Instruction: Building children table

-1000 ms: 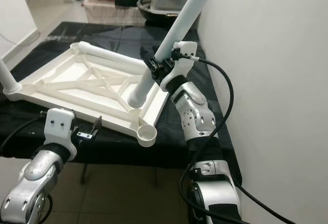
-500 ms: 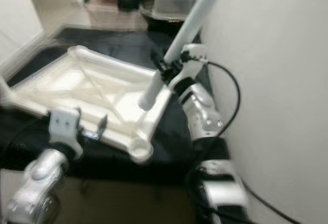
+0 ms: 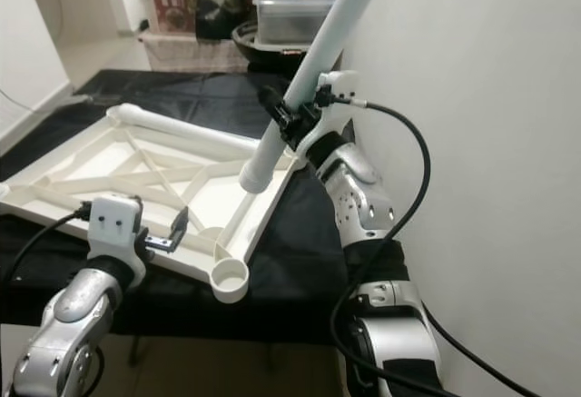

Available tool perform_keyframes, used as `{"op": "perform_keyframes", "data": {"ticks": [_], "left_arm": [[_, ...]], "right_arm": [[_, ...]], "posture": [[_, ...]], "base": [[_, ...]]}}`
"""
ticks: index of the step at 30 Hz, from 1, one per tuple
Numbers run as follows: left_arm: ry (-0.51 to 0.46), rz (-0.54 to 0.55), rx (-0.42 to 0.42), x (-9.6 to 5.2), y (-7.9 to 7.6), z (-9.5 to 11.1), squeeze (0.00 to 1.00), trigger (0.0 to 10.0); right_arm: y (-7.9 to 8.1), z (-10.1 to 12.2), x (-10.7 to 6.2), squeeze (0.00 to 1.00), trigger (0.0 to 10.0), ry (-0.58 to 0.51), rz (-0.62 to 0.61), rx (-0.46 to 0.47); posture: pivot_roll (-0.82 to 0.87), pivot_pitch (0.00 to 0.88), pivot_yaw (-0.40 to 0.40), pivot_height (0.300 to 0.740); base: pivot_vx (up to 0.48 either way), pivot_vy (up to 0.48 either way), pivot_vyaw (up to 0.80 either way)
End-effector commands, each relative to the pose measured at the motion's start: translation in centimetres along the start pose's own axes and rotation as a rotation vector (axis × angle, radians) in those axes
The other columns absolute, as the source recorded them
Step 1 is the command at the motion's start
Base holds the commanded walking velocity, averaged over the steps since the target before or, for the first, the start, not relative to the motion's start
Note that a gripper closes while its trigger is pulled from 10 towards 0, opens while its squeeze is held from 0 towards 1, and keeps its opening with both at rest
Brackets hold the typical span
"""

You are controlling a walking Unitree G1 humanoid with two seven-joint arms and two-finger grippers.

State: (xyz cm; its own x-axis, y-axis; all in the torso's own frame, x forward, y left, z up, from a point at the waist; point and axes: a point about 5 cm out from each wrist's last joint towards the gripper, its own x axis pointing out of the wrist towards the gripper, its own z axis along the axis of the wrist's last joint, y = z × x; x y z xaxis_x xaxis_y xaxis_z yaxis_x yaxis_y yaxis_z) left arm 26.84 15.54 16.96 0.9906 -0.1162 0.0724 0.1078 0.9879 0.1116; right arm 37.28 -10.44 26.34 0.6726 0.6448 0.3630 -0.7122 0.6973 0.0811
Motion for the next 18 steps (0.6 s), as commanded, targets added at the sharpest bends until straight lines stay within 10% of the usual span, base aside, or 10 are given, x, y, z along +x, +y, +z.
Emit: {"op": "perform_keyframes", "data": {"ticks": [1,9,18], "left_arm": [[0.016,-0.009,-0.008,-0.5,-0.1,-0.3,0.0,10.0],[0.038,-0.1,-0.043,-1.9,-2.2,-0.6,0.0,10.0],[0.071,-0.193,-0.118,-4.0,-4.3,-0.7,0.0,10.0]], "right_arm": [[0.0,0.0,0.3,0.0,10.0,0.027,0.035,-0.047],[-1.8,0.1,-0.1,0.0,10.0,0.094,0.032,-0.088],[-4.0,0.1,-1.2,0.0,10.0,0.238,0.085,-0.039]], "posture": [[0.09,0.037,-0.044,0.74],[0.1,0.061,-0.05,0.74],[0.11,0.125,-0.052,0.74]], "base": [[0.0,0.0,0.0],[0.0,0.0,0.7],[0.0,0.0,0.0]]}}
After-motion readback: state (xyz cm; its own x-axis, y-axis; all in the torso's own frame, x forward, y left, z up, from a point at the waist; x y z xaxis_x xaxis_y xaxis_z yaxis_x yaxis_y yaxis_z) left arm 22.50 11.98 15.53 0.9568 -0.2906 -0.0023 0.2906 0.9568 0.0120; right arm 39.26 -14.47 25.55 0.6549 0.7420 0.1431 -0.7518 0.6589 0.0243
